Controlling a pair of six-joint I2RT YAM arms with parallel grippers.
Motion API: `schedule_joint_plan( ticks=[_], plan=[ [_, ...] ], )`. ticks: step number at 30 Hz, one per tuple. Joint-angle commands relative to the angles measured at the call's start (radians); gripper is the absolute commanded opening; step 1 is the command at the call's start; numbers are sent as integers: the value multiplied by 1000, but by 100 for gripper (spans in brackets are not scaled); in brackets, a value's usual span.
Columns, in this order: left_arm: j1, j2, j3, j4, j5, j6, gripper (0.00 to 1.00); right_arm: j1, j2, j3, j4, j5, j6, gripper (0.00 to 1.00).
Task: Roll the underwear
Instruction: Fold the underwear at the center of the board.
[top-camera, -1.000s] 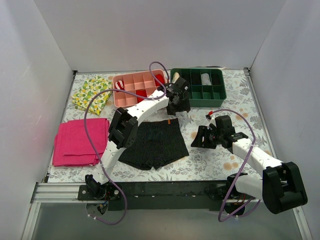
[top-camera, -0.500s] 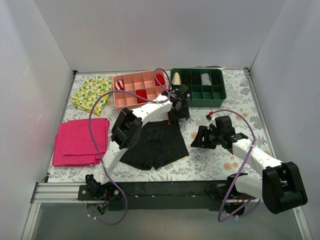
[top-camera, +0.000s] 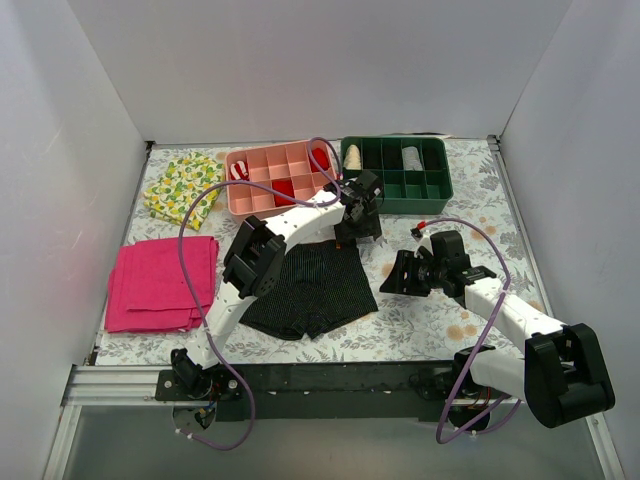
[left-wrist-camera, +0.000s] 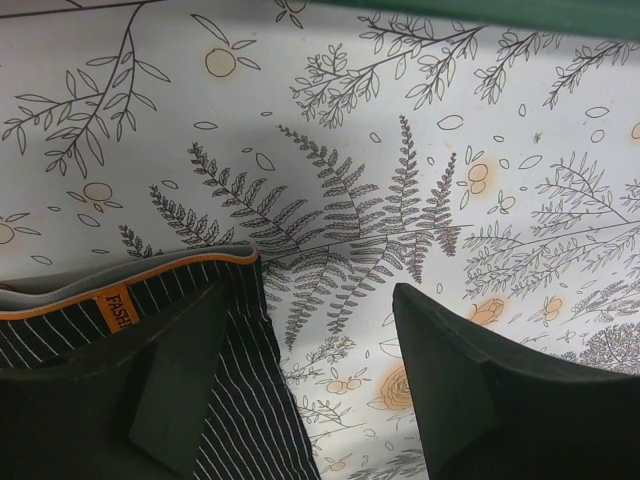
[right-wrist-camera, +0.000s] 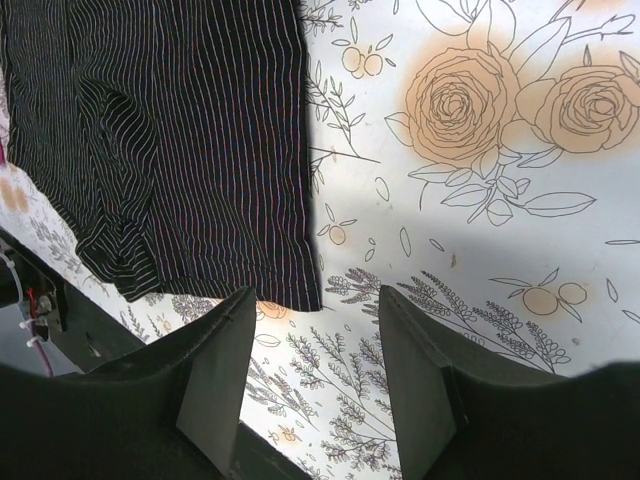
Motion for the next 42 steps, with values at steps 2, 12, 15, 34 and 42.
schedule_joint_plan(
  ticks=[2,12,15,34,42],
  plan=[
    [-1,-75,-7,-31,-32,-6,67,-2,-14,-20,42,-17,9,59],
    [-1,-147,-95,124,46,-8,69,-2,-64,-49,53,-8,13,59],
    [-1,-154,-84,113,48,-3,69,-2,-66,-54,53,-6,15,59],
    [-1,-101,-41,-19,-77,-2,61,-2,-55,-60,60,-11,15,59],
    [-1,-39,23,-28,-46,9,58,0,-23,-43,66,-32,9,59]
  ],
)
